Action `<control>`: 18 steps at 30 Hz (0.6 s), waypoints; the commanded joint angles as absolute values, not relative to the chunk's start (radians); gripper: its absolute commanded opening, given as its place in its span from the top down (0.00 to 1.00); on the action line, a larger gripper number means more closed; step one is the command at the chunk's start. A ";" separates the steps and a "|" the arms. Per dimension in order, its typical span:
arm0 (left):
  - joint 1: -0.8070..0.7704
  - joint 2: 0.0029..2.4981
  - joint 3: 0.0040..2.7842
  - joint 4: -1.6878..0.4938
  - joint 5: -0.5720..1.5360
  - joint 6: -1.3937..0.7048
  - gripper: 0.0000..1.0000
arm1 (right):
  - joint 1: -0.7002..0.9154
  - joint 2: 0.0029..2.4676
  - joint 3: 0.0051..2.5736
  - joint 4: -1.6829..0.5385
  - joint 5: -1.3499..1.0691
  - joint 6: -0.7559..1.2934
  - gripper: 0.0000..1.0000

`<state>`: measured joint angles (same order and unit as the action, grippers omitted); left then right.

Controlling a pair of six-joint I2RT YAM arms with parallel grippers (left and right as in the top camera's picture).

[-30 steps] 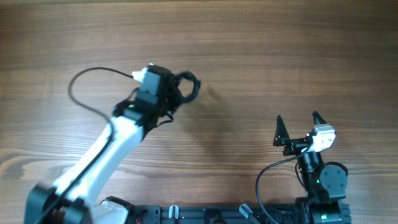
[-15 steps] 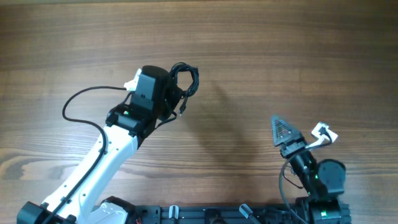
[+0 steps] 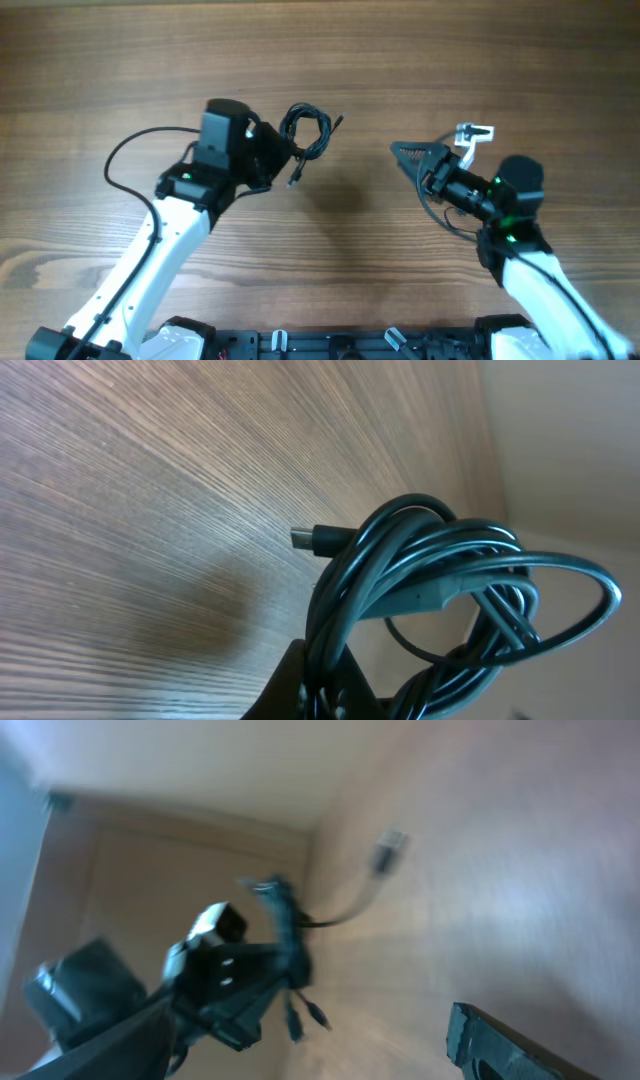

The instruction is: Untangle cables

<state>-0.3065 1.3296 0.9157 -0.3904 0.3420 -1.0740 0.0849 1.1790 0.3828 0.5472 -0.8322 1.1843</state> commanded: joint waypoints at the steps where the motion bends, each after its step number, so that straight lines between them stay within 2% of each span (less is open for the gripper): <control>1: -0.228 1.326 0.928 -0.377 0.573 -0.862 0.96 | 0.105 1.373 0.389 0.747 -0.923 1.503 0.18; 5: -0.246 1.326 0.928 -0.377 0.595 -0.814 0.96 | 0.224 1.550 0.389 0.948 -0.809 1.696 0.20; 9: -0.276 1.326 0.928 -0.377 0.595 -0.815 0.96 | 0.301 1.575 0.389 1.018 -0.630 1.780 0.23; 10: -0.287 1.326 0.928 -0.377 0.595 -0.815 0.96 | 0.314 1.575 0.389 1.019 -0.592 1.807 0.29; 12: -0.316 1.326 0.928 -0.377 0.594 -0.815 0.96 | 0.327 1.575 0.389 1.020 -0.557 1.829 0.36; 13: -0.334 1.326 0.928 -0.377 0.594 -0.815 0.96 | 0.328 1.575 0.389 1.025 -0.554 1.841 0.48; 16: -0.358 1.326 0.928 -0.374 0.594 -0.815 0.96 | 0.328 1.575 0.389 1.074 -0.553 1.843 0.72; 18: -0.358 1.326 0.928 -0.372 0.594 -0.815 0.96 | 0.328 1.575 0.389 1.080 -0.554 1.843 0.83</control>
